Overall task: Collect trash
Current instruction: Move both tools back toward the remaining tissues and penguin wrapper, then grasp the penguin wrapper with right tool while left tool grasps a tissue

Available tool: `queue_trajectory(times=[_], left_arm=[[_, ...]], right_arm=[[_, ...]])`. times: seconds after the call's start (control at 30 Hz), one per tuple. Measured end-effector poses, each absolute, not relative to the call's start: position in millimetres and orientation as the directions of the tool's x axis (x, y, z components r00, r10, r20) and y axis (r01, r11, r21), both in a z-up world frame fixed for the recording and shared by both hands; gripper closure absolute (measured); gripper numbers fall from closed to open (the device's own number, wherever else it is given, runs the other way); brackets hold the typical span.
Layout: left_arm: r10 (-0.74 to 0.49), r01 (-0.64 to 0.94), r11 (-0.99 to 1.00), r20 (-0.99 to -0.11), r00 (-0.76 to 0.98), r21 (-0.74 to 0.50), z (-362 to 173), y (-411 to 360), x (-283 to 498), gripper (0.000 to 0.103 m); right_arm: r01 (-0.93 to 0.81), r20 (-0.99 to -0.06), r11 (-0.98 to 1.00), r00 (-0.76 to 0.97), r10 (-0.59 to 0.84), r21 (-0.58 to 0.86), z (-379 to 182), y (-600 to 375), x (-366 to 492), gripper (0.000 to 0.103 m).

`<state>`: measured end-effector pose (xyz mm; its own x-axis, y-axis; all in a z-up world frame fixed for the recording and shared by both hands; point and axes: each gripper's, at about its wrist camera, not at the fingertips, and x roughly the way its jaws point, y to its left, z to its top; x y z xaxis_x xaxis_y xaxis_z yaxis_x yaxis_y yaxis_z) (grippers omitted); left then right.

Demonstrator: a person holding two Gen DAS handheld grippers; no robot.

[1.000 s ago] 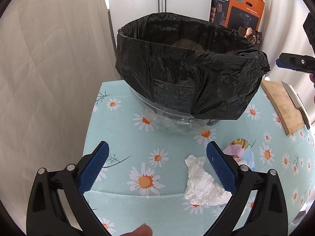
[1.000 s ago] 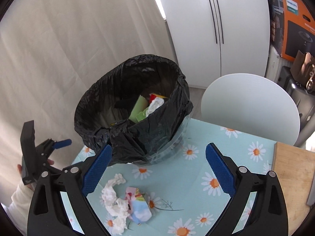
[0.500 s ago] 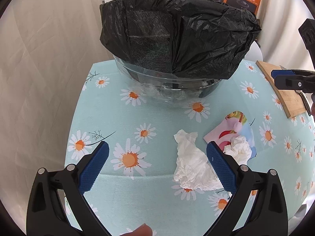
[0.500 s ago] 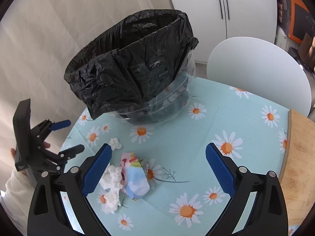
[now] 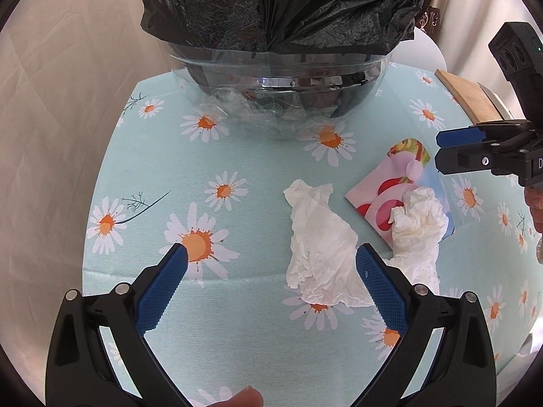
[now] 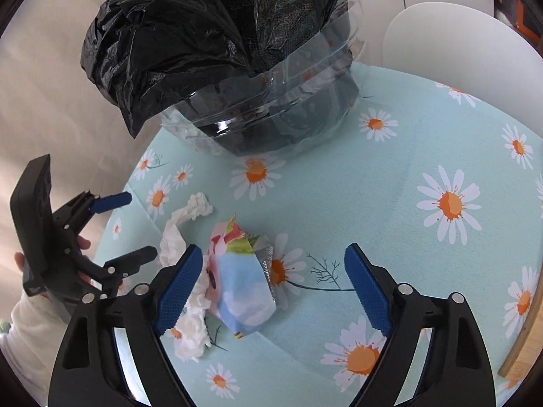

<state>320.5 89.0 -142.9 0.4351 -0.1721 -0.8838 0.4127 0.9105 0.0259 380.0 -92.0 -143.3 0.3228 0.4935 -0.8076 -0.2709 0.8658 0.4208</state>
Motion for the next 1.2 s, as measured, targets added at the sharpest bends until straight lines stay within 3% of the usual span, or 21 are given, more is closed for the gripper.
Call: queue_trajectory(times=[0.1, 0.2, 0.43, 0.5, 0.57, 0.63, 0.67, 0.7, 0.97, 1.07, 1.2], left_arm=[[-0.183, 0.422, 0.907, -0.894, 0.41, 0.008, -148.6, 84.9, 319.9, 0.006], [-0.202, 0.445, 0.895, -0.897, 0.394, -0.006, -152.5, 78.5, 318.2, 0.006], [-0.24, 0.437, 0.897, -0.902, 0.359, -0.064, -162.8, 69.1, 324.2, 0.008], [-0.264, 0.432, 0.896, -0.902, 0.34, -0.1, -165.5, 66.6, 324.5, 0.027], [-0.254, 0.43, 0.898, -0.902, 0.35, -0.086, -167.8, 62.4, 323.0, 0.039], [-0.249, 0.441, 0.895, -0.9, 0.358, -0.072, -166.8, 58.5, 321.3, 0.06], [-0.268, 0.447, 0.889, -0.901, 0.342, -0.095, -166.1, 58.2, 321.4, 0.082], [-0.282, 0.45, 0.885, -0.902, 0.326, -0.114, -166.0, 57.7, 321.6, 0.089], [-0.25, 0.449, 0.89, -0.913, 0.324, -0.084, -162.6, 54.0, 303.0, 0.092], [-0.233, 0.444, 0.894, -0.912, 0.337, -0.064, -155.4, 56.7, 291.6, 0.092], [-0.215, 0.429, 0.902, -0.908, 0.36, -0.043, -142.0, 63.5, 277.4, 0.092]], right_arm=[[-0.284, -0.804, 0.854, 0.301, 0.512, 0.437, -148.7, -83.2, 382.5, 0.045], [-0.299, -0.791, 0.827, 0.267, 0.551, 0.476, -153.0, -75.4, 384.1, 0.084], [-0.283, -0.78, 0.816, 0.258, 0.571, 0.504, -151.5, -76.7, 376.4, 0.087], [-0.278, -0.781, 0.82, 0.264, 0.565, 0.5, -149.8, -81.3, 371.8, 0.087], [-0.273, -0.78, 0.824, 0.276, 0.561, 0.496, -146.3, -89.2, 367.3, 0.086], [-0.261, -0.773, 0.826, 0.296, 0.561, 0.5, -141.4, -100.3, 361.3, 0.086], [-0.257, -0.77, 0.826, 0.304, 0.561, 0.501, -138.7, -105.1, 358.3, 0.086], [-0.253, -0.766, 0.826, 0.313, 0.562, 0.503, -136.0, -110.0, 355.1, 0.086], [-0.229, -0.749, 0.828, 0.353, 0.561, 0.512, -124.7, -142.5, 326.6, 0.087], [-0.23, -0.745, 0.827, 0.359, 0.562, 0.513, -125.2, -148.6, 320.1, 0.095], [-0.238, -0.743, 0.818, 0.344, 0.575, 0.523, -127.3, -152.0, 312.6, 0.092]])
